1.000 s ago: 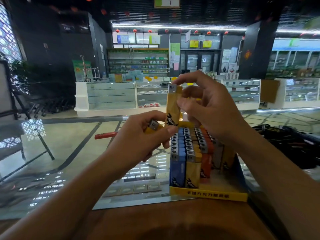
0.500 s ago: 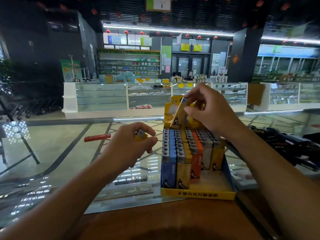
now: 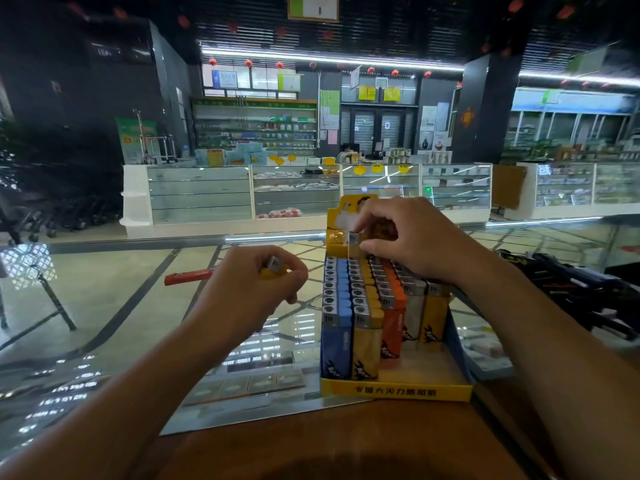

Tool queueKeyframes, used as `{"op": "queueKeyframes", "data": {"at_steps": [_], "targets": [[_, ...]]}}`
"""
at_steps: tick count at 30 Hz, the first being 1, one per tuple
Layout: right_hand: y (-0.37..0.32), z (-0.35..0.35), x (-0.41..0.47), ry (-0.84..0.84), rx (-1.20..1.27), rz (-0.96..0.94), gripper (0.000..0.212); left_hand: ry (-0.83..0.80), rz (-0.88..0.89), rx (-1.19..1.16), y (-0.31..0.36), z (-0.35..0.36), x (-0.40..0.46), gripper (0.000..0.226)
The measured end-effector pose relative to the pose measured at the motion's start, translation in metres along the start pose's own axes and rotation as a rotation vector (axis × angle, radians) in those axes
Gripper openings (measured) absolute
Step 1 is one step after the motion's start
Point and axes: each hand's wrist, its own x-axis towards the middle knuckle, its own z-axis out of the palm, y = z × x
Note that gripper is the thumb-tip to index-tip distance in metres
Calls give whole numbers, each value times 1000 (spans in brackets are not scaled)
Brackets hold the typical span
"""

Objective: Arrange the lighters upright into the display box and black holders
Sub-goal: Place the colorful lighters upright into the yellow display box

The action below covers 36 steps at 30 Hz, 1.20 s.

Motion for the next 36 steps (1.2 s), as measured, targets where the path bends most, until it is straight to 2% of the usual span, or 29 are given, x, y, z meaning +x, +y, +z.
{"op": "queueKeyframes", "data": {"at_steps": [6, 10, 12, 14, 16, 19, 21, 26, 31, 33, 36], "targets": [[-5, -2, -2, -136, -80, -49, 9, -13, 26, 69, 1, 0, 0, 11], [-4, -3, -2, -173, -86, -4, 22, -19, 33, 99, 3, 0, 0, 13], [-6, -4, -3, -131, -46, -2, 26, -30, -9, 67, 4, 1, 0, 13], [-10, -8, -4, -12, 69, 12, 20, -67, -113, -137, 5, -1, 1, 16], [-17, -13, -5, 101, 283, 42, 9, -120, -193, -367, 8, -4, 0, 17], [-29, -16, -5, 212, 516, 49, 14, -135, -176, -599, 16, -11, -1, 19], [-40, -13, -5, 234, 554, 11, 19, -138, -129, -678, 20, -16, -2, 19], [-59, -2, -9, 162, 447, -95, 29, -120, 37, -549, 27, -14, -2, 24], [-69, 0, -13, 164, 639, -58, 40, -82, 49, -531, 25, -8, 0, 22], [-71, 0, -15, 165, 640, -49, 35, -69, 59, -507, 25, -7, -1, 19], [-73, 2, -15, 169, 631, -77, 17, -92, 54, -477, 27, -7, -1, 19]]}}
